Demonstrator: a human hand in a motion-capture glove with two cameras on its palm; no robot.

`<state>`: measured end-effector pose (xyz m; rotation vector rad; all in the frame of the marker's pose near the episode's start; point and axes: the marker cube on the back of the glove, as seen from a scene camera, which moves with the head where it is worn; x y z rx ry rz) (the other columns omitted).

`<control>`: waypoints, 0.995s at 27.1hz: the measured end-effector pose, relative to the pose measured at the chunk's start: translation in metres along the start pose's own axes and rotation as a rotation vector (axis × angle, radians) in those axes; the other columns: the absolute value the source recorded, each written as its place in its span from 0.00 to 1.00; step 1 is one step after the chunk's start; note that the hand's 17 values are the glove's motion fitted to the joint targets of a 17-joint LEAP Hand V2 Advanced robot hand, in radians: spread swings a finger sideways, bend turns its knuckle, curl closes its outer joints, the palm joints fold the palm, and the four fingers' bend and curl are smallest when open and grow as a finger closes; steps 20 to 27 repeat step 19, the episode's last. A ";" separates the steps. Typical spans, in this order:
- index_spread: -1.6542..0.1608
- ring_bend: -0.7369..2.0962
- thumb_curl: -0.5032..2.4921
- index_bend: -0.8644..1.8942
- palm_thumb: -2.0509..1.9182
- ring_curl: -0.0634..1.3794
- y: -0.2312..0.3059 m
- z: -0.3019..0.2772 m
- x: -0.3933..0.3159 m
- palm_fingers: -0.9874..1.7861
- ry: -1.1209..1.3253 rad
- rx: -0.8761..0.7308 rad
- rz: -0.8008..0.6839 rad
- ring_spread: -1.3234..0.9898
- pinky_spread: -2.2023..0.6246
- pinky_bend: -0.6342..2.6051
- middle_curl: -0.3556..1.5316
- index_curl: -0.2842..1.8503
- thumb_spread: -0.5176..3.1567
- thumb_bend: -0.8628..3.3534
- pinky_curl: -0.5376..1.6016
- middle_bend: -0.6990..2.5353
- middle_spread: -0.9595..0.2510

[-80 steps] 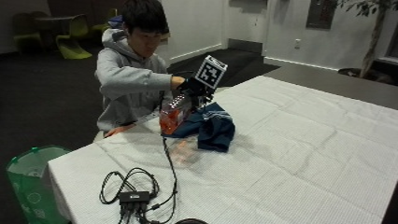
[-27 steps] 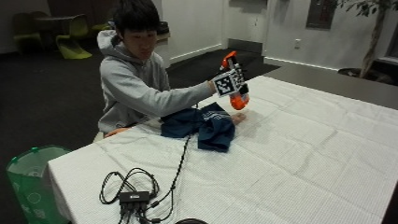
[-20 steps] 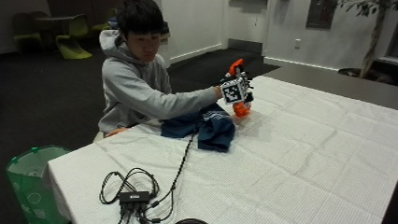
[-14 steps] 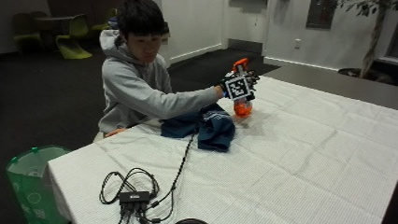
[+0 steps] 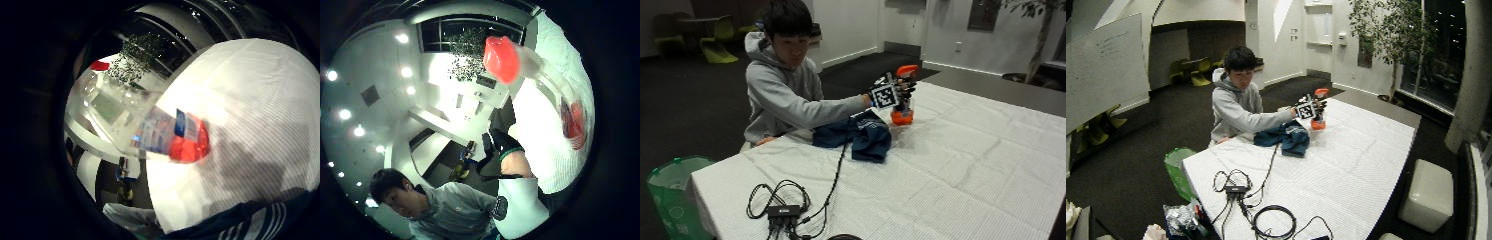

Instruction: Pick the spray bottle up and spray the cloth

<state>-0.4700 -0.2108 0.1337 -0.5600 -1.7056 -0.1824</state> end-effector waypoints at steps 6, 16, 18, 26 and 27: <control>0.75 0.43 0.35 0.35 0.69 0.28 -0.007 -0.008 -0.018 0.44 -0.012 0.181 -0.006 0.55 0.82 0.38 0.39 0.25 0.37 0.20 0.43 0.30 0.78; 0.76 0.42 0.34 0.37 0.69 0.27 0.031 -0.011 -0.028 0.48 -0.005 0.134 -0.014 0.56 0.83 0.36 0.39 0.26 0.38 0.20 0.42 0.30 0.78; 0.76 0.41 0.33 0.37 0.69 0.27 0.032 -0.007 -0.025 0.48 -0.002 0.152 -0.007 0.56 0.83 0.35 0.39 0.26 0.38 0.20 0.42 0.30 0.78; 0.76 0.41 0.33 0.37 0.69 0.27 0.031 -0.007 -0.024 0.48 0.000 0.163 -0.005 0.56 0.83 0.35 0.39 0.26 0.39 0.20 0.42 0.30 0.78; 0.76 0.41 0.33 0.37 0.69 0.27 0.031 -0.007 -0.024 0.48 0.000 0.163 -0.005 0.56 0.83 0.35 0.39 0.26 0.39 0.20 0.42 0.30 0.78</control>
